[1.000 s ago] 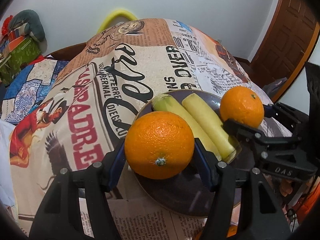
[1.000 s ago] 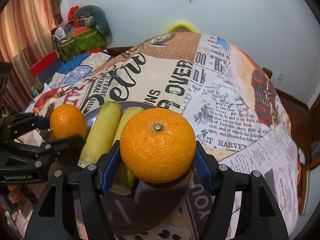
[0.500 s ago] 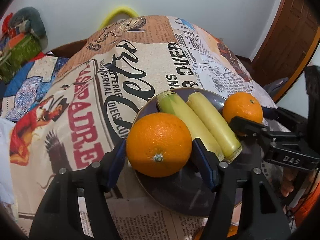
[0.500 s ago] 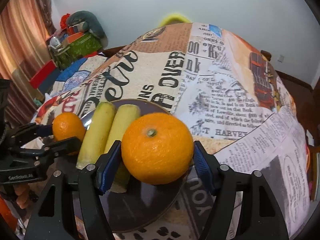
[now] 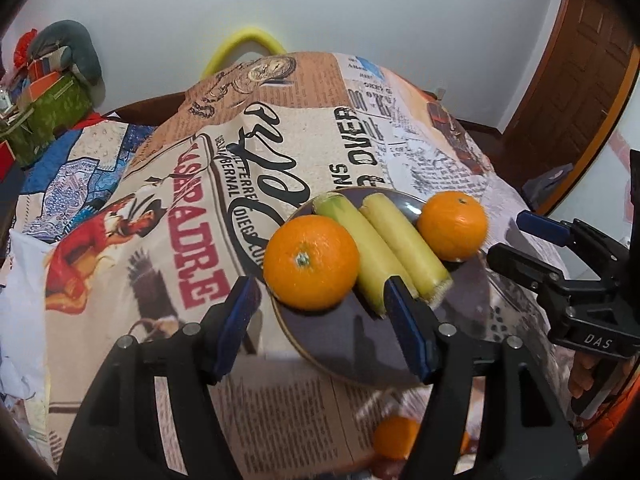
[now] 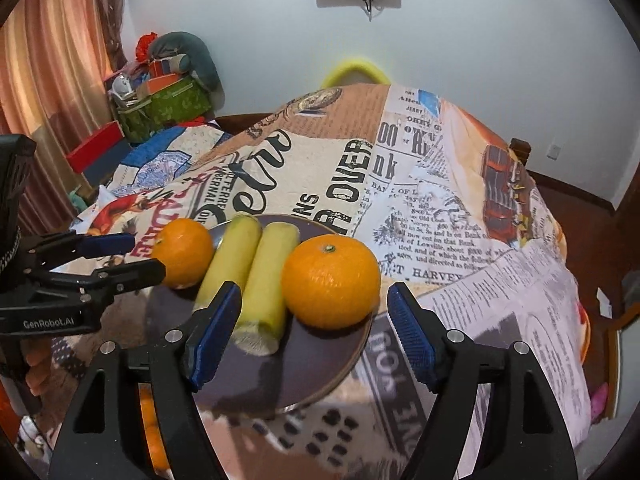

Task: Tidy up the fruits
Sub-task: 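Withdraw both open tools from the plate toward the pomelo segments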

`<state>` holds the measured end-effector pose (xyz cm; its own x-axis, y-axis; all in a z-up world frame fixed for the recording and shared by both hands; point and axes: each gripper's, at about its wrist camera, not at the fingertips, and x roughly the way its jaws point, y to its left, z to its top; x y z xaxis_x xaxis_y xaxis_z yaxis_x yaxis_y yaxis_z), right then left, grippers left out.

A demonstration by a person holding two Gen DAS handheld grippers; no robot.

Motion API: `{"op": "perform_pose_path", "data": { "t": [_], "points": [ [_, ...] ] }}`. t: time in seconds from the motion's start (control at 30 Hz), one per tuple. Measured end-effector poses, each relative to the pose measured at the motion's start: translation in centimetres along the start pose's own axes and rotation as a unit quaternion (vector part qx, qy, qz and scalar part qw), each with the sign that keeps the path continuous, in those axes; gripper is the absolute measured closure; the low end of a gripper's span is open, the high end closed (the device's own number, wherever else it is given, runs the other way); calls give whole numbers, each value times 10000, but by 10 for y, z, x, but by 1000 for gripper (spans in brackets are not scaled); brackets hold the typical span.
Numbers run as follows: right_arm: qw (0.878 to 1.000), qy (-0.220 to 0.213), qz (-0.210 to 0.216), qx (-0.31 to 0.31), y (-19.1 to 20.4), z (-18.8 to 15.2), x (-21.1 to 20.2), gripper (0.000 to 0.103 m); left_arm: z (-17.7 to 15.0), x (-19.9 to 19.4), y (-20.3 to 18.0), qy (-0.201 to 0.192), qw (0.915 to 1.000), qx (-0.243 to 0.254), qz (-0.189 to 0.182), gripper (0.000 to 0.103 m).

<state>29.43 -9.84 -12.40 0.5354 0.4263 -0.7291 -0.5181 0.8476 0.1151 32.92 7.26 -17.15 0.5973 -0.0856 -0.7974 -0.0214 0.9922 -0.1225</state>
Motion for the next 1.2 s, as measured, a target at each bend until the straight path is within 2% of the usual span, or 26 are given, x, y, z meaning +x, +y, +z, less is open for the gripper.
{"op": "perform_pose_path", "data": {
  "t": [0.23,0.3,0.57,0.77,1.03,1.2],
  "points": [
    [10000,-51,-7,-68,12,-17,-35,30,-24,-44,-11,-86,9996,242,73,34],
    [9999,-72,-50,-128,16,-24,-43,27,-33,-51,-13,-60,9996,278,84,34],
    [9999,-76,-73,-126,31,-56,-74,24,-80,-79,-9,81,9997,238,35,34],
    [9998,71,-107,-169,40,-86,-85,24,-113,-81,0,336,9990,265,159,34],
    [9988,449,-34,-186,55,-128,-78,24,-151,-68,9,665,9970,282,290,34],
    [9978,653,103,-40,59,-144,-70,24,-157,-69,10,566,9976,281,286,34]
  ]
}}
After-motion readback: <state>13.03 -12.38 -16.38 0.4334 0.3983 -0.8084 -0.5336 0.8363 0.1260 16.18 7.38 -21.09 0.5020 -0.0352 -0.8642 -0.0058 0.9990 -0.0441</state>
